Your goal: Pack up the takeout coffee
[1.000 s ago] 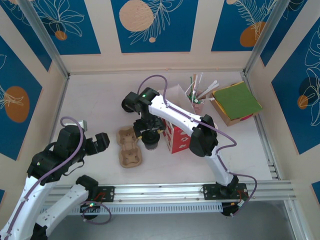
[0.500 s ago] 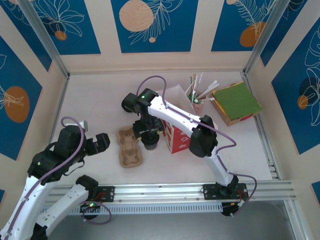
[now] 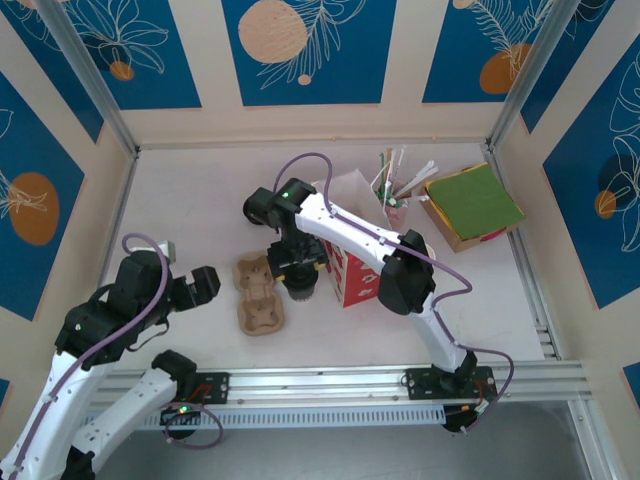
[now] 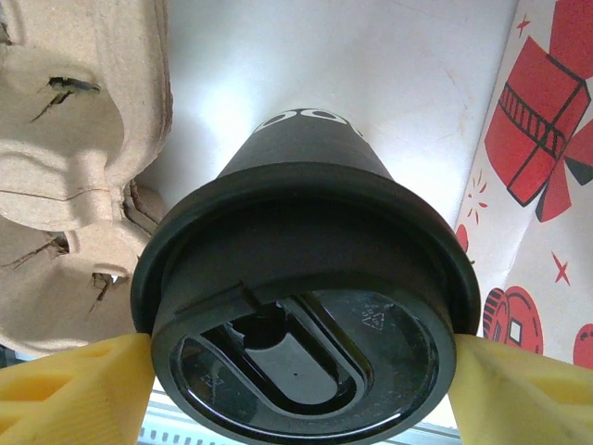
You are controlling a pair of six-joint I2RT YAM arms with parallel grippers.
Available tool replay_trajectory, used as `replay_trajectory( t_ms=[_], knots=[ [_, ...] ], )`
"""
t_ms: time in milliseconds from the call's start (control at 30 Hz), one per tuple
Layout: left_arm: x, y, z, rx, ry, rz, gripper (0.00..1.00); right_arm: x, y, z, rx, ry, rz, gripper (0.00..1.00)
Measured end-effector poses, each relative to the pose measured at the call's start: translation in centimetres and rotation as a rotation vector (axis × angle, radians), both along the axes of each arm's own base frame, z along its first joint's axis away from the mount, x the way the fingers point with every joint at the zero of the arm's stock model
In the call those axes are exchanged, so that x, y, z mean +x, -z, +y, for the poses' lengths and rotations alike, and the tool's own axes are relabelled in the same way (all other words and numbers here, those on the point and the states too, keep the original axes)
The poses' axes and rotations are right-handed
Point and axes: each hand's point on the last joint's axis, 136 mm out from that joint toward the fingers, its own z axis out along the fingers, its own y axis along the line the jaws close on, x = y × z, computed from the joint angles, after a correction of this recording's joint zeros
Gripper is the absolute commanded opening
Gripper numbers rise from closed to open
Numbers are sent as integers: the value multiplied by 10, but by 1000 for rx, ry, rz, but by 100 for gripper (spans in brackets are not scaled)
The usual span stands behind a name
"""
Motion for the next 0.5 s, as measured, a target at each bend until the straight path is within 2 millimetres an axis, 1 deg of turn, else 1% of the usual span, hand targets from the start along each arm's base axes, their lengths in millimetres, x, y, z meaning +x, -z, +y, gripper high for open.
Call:
replay_trajectory(
  t_ms=[167, 300, 433, 500],
  knots=[
    [0, 0, 0, 0, 0, 0, 100, -2, 5, -2, -12, 0, 13, 81],
    [0, 0, 0, 0, 0, 0, 100, -2, 5, -2, -10, 0, 12, 81],
    [0, 0, 0, -1, 0, 0, 100, -2, 5, -2, -10, 0, 12, 80],
    [0, 0, 0, -1, 0, 0, 100, -2, 5, -2, -11, 0, 12, 78]
  ],
)
